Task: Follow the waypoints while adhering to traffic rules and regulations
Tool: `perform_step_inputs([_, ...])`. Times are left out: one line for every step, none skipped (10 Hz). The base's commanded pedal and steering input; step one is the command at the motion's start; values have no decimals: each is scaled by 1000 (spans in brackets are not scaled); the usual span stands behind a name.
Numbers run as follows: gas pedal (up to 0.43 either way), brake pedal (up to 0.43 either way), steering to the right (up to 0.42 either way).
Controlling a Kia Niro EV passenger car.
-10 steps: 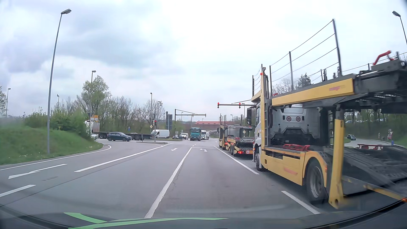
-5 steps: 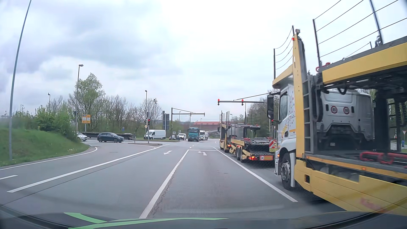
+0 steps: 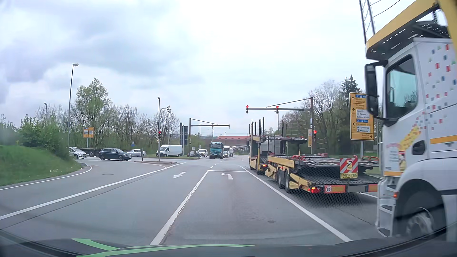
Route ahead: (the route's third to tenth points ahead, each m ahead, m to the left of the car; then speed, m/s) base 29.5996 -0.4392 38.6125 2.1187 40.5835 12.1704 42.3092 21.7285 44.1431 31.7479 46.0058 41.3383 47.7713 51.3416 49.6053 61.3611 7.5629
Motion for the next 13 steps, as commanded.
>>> perform_step_inputs([0, 98, 1])
perform_step_inputs([0, 104, 1])
perform_step_inputs([0, 116, 1])
perform_step_inputs([0, 122, 0])
perform_step_inputs([0, 134, 0])
perform_step_inputs([0, 146, 1])
perform_step_inputs([0, 159, 1])
perform_step_inputs([0, 171, 1])
perform_step_inputs([0, 183, 0])
perform_step_inputs([0, 189, 1])
perform_step_inputs([0, 201, 0])
perform_step_inputs([0, 213, 1])
perform_step_inputs([0, 220, 1])
